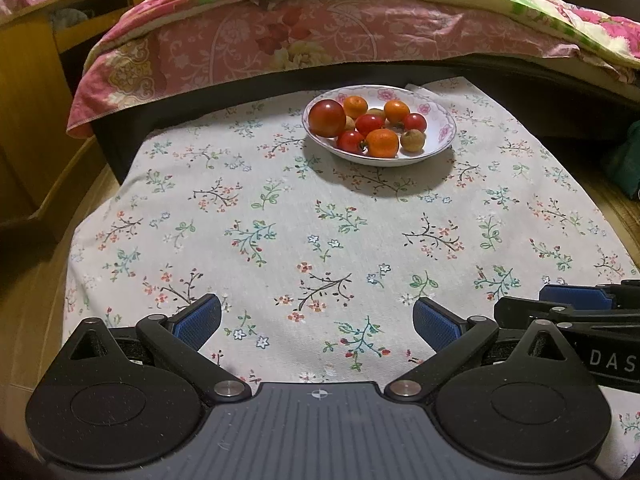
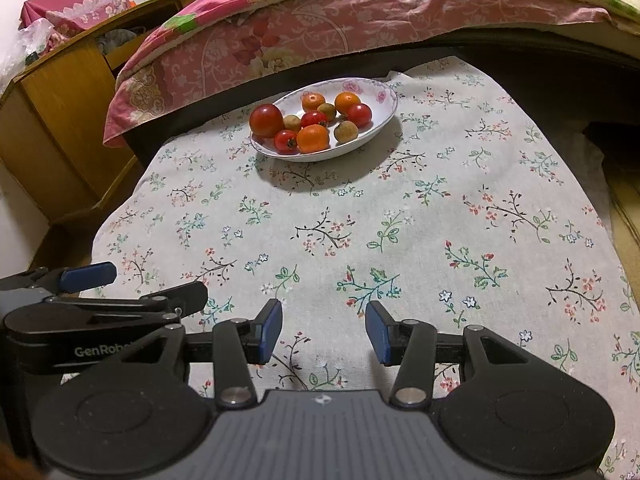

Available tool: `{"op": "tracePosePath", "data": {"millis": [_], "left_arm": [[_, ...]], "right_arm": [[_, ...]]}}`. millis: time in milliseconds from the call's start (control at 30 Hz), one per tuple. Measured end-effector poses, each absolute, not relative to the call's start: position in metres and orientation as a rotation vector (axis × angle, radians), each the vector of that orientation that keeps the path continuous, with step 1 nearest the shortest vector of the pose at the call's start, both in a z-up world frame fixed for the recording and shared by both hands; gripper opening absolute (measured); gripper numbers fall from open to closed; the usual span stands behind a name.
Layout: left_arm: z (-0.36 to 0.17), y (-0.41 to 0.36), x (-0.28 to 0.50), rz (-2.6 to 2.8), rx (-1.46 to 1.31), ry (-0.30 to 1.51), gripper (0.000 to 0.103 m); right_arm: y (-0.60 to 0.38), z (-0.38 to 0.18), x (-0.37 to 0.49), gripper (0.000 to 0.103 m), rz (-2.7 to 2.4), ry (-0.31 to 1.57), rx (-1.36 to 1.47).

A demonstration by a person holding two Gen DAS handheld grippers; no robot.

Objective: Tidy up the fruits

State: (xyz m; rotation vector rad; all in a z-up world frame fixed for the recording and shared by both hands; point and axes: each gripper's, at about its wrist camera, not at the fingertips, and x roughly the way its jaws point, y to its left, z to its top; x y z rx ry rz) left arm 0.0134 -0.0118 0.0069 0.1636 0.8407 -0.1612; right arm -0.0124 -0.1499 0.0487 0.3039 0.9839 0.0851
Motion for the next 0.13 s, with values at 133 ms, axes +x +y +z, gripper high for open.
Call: {"op": "tracePosePath", "data": {"millis": [133], "left_arm": [[0.0062, -0.012, 0.0134, -0.144, 0.172, 0.842, 0.103]], "right_arm": [[-0.1496, 0.0478, -0.0122, 0.045, 0.085, 0.987, 0.304]]}}
